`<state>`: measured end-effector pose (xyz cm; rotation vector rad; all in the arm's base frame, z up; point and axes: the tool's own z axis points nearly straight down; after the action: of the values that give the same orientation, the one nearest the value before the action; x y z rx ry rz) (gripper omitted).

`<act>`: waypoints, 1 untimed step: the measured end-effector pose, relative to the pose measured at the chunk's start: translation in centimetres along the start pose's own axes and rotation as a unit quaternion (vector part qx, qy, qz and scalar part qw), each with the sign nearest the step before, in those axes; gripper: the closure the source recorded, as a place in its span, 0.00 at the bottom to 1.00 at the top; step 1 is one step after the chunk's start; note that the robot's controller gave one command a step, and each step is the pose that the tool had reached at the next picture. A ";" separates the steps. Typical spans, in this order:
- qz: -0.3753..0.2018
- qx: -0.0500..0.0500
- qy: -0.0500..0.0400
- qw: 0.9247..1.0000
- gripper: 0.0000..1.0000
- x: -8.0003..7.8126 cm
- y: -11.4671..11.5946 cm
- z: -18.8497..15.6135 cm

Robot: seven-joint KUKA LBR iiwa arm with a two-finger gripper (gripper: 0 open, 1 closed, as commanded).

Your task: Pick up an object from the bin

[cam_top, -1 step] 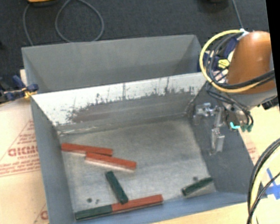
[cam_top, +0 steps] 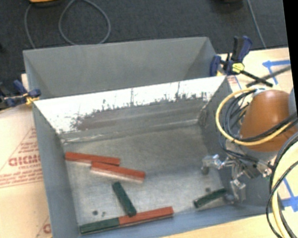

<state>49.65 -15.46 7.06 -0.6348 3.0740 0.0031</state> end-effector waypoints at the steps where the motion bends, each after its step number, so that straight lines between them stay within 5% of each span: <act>1: -0.022 0.002 -0.001 1.000 0.00 -1.7 3.6 -3.1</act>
Offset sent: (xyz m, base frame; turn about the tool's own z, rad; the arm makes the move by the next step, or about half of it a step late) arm 0.0000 0.0383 0.0294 -0.0406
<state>49.80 -11.49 10.19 -0.7030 3.0557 -0.0015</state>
